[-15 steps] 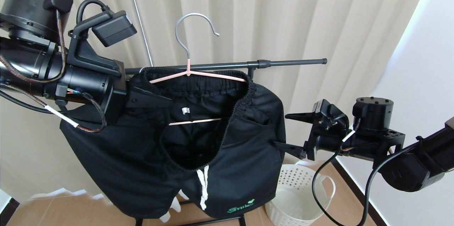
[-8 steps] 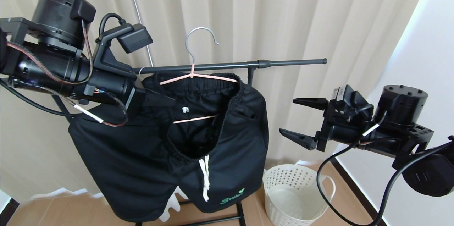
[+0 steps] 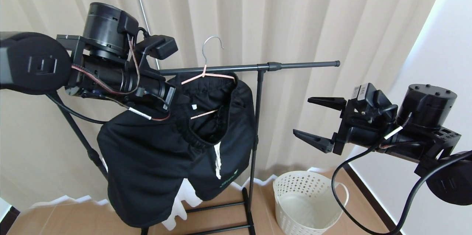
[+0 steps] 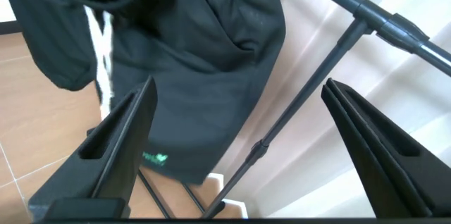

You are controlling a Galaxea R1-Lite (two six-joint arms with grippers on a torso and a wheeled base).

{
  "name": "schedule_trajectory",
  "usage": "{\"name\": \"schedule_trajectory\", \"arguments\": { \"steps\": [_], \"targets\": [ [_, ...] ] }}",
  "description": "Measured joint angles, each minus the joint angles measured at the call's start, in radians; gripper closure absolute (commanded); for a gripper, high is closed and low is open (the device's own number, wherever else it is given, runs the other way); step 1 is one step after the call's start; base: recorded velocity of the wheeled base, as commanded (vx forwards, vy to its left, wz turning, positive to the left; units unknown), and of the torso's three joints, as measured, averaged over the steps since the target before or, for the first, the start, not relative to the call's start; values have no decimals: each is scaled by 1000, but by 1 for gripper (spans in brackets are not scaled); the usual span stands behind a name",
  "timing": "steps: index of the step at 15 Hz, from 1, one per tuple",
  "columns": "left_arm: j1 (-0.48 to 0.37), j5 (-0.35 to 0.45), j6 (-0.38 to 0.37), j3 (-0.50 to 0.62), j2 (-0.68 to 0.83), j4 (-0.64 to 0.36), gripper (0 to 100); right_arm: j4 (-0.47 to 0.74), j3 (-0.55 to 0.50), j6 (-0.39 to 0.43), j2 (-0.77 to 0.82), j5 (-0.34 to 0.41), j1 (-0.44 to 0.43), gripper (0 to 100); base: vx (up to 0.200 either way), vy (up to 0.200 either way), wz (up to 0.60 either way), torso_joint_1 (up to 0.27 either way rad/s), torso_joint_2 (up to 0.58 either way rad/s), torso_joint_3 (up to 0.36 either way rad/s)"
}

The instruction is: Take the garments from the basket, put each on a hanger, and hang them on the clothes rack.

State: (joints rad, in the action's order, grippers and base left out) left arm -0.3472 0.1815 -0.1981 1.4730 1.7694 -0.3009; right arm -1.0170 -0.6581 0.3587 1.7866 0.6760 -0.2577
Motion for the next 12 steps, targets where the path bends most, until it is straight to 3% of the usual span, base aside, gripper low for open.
{"name": "schedule_trajectory", "arguments": {
  "steps": [4, 12],
  "targets": [
    [-5, -99, 97, 4, 64, 76, 100, 0, 2, 0, 0, 0, 0, 0, 0, 0, 0, 0, 0, 0],
    [-7, -127, 247, 35, 167, 126, 100, 0, 1, 0, 1, 0, 0, 0, 0, 0, 0, 0, 0, 0]
  ]
}}
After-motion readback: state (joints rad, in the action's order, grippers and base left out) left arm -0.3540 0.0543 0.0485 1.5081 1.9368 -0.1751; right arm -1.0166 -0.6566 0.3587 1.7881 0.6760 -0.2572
